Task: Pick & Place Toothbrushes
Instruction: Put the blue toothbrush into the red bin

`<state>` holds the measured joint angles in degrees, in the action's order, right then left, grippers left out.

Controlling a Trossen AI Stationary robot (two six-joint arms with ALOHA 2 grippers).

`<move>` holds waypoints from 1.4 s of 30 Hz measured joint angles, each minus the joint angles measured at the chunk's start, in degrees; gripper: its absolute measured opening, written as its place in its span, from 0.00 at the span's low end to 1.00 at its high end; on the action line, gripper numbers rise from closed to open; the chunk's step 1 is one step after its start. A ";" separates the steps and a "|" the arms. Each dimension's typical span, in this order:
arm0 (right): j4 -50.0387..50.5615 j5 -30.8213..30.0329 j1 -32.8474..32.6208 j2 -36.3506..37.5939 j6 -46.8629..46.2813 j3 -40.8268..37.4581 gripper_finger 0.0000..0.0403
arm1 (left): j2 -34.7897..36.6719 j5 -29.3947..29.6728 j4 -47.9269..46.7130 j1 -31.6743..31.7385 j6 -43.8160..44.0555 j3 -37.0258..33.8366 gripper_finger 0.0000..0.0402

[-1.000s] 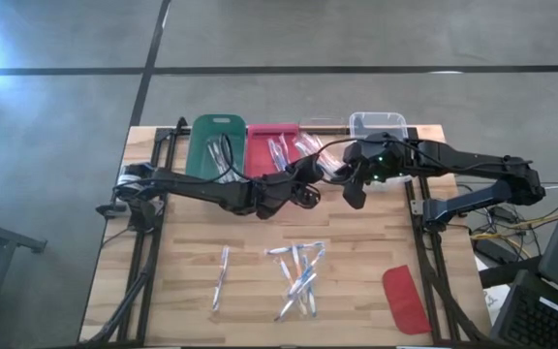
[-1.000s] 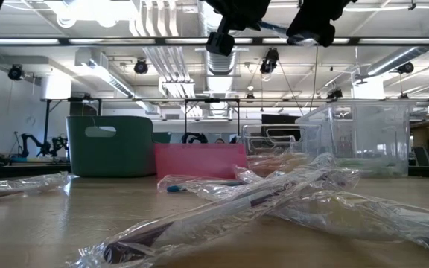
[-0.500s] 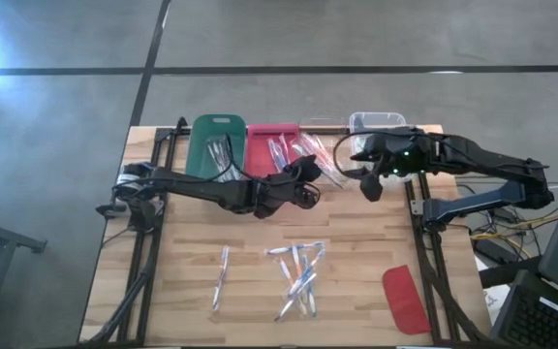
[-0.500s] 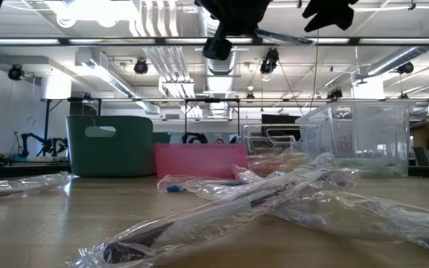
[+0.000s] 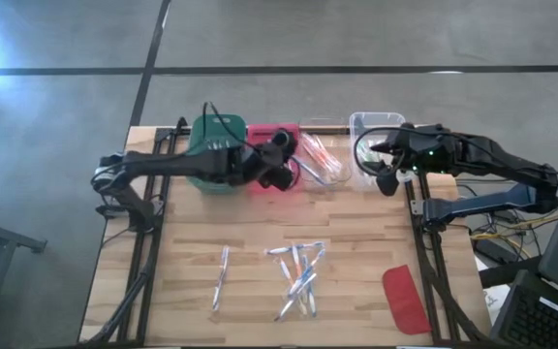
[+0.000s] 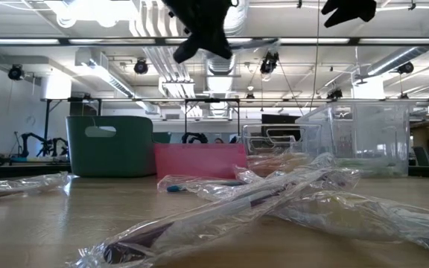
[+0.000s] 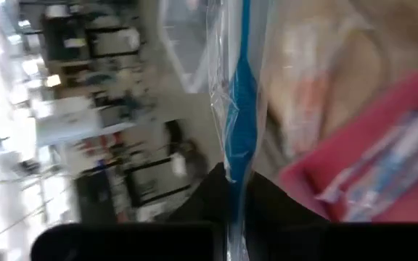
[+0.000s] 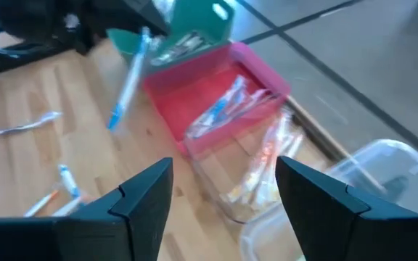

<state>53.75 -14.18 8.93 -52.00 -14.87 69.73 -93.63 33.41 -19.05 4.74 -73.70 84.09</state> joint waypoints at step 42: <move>0.84 -5.37 1.49 1.65 2.01 -0.11 0.54 | -12.87 -30.91 -26.24 23.28 -10.24 4.12 0.05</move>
<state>54.59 -19.55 10.41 -50.35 -12.86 69.63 -106.50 2.50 -45.30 28.02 -83.93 88.22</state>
